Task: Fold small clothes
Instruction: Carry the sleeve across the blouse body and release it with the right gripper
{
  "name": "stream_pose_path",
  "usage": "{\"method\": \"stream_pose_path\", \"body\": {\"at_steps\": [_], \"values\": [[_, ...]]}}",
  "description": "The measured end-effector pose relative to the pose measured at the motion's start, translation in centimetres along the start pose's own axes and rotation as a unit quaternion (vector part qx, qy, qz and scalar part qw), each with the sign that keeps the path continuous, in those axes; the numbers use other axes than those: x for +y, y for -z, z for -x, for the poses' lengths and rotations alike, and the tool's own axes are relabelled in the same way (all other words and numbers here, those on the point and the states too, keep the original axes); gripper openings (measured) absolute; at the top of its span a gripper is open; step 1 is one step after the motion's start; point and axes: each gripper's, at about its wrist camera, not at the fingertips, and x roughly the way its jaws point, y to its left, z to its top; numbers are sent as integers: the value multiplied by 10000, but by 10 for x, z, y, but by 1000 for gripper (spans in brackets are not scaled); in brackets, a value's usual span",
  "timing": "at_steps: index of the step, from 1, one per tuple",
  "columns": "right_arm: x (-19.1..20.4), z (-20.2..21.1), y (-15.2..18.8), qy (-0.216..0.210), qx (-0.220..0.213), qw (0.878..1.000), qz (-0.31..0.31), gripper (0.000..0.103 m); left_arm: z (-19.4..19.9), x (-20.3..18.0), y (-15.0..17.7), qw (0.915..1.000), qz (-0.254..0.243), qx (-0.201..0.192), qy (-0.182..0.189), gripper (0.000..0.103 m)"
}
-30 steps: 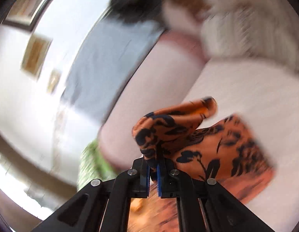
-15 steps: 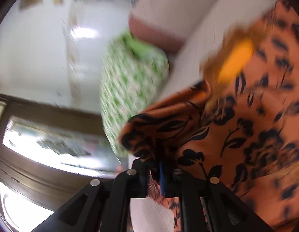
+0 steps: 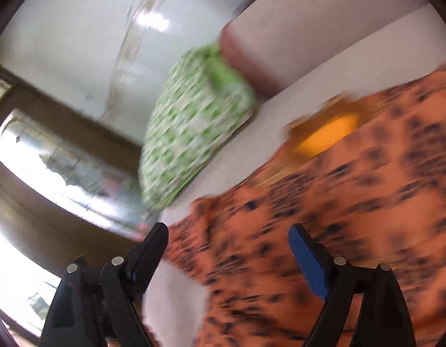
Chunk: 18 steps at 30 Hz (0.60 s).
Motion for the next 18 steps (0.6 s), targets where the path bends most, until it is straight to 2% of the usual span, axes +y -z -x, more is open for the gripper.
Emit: {"method": "stream_pose_path", "body": {"at_steps": [2,3,6,8,10,11,12,14,16,18], "values": [[-31,21,-12,313,-246,9991,-147,84,-9,-21,5,9993,-200,183,261,103],[-44,32,-16,347,-308,9986,-247,79,-14,-30,8,9990,-288,226,262,103],[-93,59,-26,462,-604,9942,-755,73,-37,-62,15,9970,-686,352,73,103],[-122,66,-34,549,-770,9892,-1121,73,-62,-78,20,9944,-849,627,-16,103],[-143,55,-40,627,-585,9862,-1416,72,-89,-89,27,9889,-974,1062,-355,103],[-161,43,-41,808,-230,9815,-1718,68,-97,-90,30,9884,-893,1156,-420,103],[-170,39,-41,805,-135,9788,-1880,66,-92,-89,27,9910,-688,1071,-415,103],[-171,45,-47,630,-177,9784,-1960,67,-90,-91,20,9894,-625,1277,-294,103],[-169,47,-49,631,-98,9790,-1935,68,-79,-91,12,9908,-583,1209,-158,103],[-164,50,-49,525,-178,9803,-1896,69,-62,-81,1,9942,-432,958,-232,103]]}}
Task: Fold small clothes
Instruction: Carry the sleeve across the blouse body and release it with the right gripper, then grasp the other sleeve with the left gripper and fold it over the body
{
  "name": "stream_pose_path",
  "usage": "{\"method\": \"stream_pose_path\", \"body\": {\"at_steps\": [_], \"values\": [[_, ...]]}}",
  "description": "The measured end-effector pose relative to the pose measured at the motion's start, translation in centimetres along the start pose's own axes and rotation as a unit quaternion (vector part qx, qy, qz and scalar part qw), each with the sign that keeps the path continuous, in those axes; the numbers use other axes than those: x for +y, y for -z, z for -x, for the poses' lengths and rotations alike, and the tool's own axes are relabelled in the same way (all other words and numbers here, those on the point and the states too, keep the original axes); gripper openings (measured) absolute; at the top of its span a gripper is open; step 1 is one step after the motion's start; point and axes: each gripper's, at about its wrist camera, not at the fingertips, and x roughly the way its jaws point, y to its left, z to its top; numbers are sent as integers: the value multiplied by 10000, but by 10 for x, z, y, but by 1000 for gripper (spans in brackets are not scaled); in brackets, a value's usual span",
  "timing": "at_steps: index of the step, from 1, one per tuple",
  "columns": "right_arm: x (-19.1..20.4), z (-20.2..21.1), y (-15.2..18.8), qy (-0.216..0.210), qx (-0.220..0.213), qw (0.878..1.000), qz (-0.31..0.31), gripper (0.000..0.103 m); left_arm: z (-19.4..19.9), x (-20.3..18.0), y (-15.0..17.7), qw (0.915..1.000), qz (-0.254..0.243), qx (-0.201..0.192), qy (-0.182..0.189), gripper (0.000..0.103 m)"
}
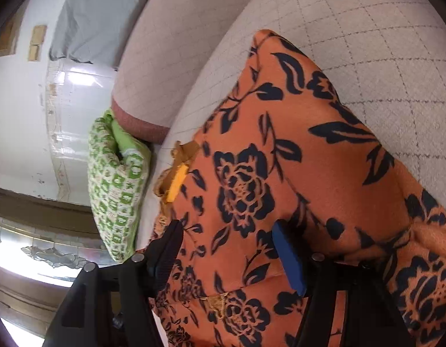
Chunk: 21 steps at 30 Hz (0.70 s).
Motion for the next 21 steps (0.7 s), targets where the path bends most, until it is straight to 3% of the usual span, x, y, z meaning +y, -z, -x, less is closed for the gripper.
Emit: {"method": "stream_pose_path", "body": {"at_steps": [3,6,10,12,16,21], "values": [[21,-13,14,-242,147,9992,278,69,23,38,-14,9978,596,-266,74,103],[50,-24,36,-118,259,9946,995,69,30,91,-26,9911,1286,-343,-95,103],[78,-35,65,-19,516,9828,1771,69,16,177,-26,9734,2282,-202,-71,103],[87,-41,76,78,571,9764,2083,69,4,217,-25,9598,2795,-163,177,102],[91,-54,94,208,652,9668,2464,69,-23,284,-29,9305,3589,-66,729,79],[92,-60,98,288,665,9644,2543,69,-53,325,-38,9205,3819,117,820,76]]}}
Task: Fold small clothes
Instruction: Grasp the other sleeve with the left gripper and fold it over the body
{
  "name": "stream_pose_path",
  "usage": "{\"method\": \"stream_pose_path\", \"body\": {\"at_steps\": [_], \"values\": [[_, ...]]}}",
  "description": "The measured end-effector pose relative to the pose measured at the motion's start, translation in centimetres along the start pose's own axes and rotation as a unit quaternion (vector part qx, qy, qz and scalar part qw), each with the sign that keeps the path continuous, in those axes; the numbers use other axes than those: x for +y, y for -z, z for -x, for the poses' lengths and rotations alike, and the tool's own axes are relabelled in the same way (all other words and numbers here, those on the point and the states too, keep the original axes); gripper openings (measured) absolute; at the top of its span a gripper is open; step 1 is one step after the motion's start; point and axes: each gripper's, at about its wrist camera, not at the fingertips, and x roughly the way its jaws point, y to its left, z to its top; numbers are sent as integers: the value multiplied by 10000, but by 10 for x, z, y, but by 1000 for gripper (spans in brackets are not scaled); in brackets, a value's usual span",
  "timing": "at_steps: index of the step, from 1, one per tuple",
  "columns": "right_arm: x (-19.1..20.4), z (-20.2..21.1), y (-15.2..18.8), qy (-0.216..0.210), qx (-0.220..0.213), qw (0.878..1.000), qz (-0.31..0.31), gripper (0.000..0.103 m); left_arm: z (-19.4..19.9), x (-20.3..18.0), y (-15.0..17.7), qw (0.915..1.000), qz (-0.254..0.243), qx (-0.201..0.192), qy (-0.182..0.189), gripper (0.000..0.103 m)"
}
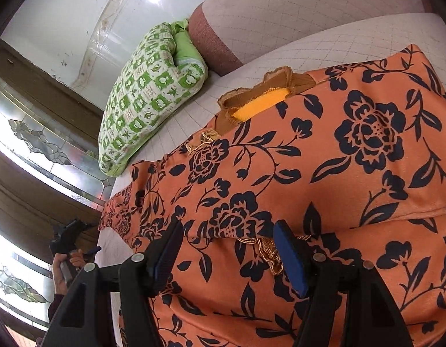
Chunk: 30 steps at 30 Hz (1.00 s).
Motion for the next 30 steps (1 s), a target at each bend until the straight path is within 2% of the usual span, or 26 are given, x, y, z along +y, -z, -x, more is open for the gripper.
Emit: {"method": "stream_pose_path", "body": {"at_steps": [3,6,10,11,13,14,16,18,21,23,28,30], "values": [[2,-1,2,66,-19,9999,97,69,-11,-4,-18,10000,10,-15,65,76],[4,-7,3,117,28,9998,147,69,-25,-12,-31,9987,25,100,490,76],[0,-10,4,184,36,9997,174,69,-36,-23,-36,9990,-145,-75,415,75],[0,-10,3,180,14,9997,171,69,-37,-23,-38,9985,-107,-108,524,56],[-1,-10,0,191,-47,9996,182,69,-47,-24,-42,9949,-54,128,998,29],[0,-10,0,191,-74,9996,197,69,-56,-23,-42,9942,-24,260,1042,22],[0,-10,-1,206,-109,9994,236,69,-63,-19,-41,9950,24,102,994,12],[0,-9,-1,223,-101,9994,260,69,-62,-18,-41,9934,155,-47,1136,11],[1,-6,0,276,-159,9991,297,68,-51,-29,-35,9954,-41,-247,929,8],[1,0,-2,282,-267,9988,308,68,-33,-48,-27,9946,-406,-459,841,8],[-2,21,-9,275,-625,9976,127,68,17,-105,3,9869,-1067,-672,1007,7],[-6,31,-12,297,-768,9966,20,68,44,-136,32,9790,-1572,-813,1011,8]]}}
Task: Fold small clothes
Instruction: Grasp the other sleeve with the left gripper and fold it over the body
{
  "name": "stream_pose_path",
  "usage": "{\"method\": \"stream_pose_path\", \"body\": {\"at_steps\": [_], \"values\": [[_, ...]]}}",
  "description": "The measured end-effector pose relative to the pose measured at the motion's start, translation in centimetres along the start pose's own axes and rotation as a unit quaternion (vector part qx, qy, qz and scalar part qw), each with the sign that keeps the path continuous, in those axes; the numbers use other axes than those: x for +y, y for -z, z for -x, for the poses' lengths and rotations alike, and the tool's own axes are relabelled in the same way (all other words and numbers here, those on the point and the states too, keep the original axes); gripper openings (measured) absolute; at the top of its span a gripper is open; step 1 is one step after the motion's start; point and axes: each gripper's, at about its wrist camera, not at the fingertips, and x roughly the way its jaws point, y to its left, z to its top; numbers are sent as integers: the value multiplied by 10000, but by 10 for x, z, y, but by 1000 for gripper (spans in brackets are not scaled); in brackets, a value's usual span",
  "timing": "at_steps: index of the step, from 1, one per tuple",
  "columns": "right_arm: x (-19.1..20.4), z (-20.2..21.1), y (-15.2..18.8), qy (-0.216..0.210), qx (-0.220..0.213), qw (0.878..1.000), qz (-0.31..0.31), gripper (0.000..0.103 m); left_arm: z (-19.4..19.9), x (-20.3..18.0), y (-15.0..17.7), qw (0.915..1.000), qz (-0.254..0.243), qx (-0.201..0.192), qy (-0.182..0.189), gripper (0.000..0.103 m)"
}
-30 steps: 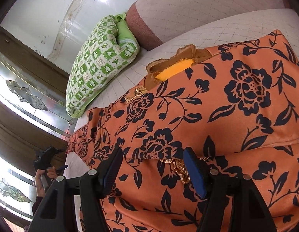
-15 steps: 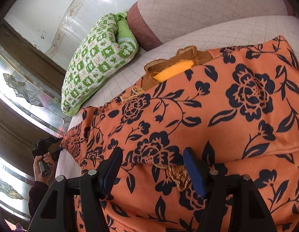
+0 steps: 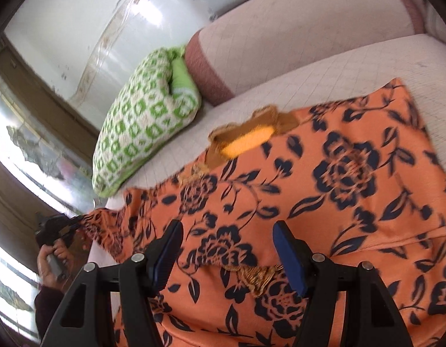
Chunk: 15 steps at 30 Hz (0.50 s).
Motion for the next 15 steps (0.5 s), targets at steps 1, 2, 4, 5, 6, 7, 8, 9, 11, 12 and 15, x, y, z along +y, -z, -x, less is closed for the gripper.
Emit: {"method": "stream_pose_path", "body": {"at_steps": [1,2,4,5,6,7,8,9,11,12,15], "values": [[-3,5,-3,12,-81,9999,-65,68,9,-21,8,9997,-249,-28,25,7],[-7,12,-6,23,-184,9997,-141,68,18,-46,19,9987,-506,-32,105,7],[-16,27,-13,89,-412,9988,-259,68,32,-88,45,9954,-909,-1,303,7],[-21,34,-16,132,-520,9981,-306,68,40,-113,63,9923,-1163,8,425,7],[-26,41,-19,172,-613,9973,-361,68,46,-137,86,9882,-1423,39,561,7],[-33,48,-23,213,-705,9964,-431,68,50,-157,109,9843,-1638,101,648,7],[-40,55,-26,248,-800,9952,-511,68,50,-172,127,9811,-1801,165,690,7],[-47,62,-29,269,-888,9939,-598,68,52,-189,150,9767,-2000,259,737,7],[-64,77,-36,335,-1059,9908,-772,68,45,-228,201,9642,-2415,609,915,8],[-72,84,-39,393,-1161,9889,-838,68,39,-246,230,9576,-2562,873,989,8],[-95,104,-49,492,-1435,9827,-1059,68,22,-288,304,9316,-3119,1492,1124,8]]}}
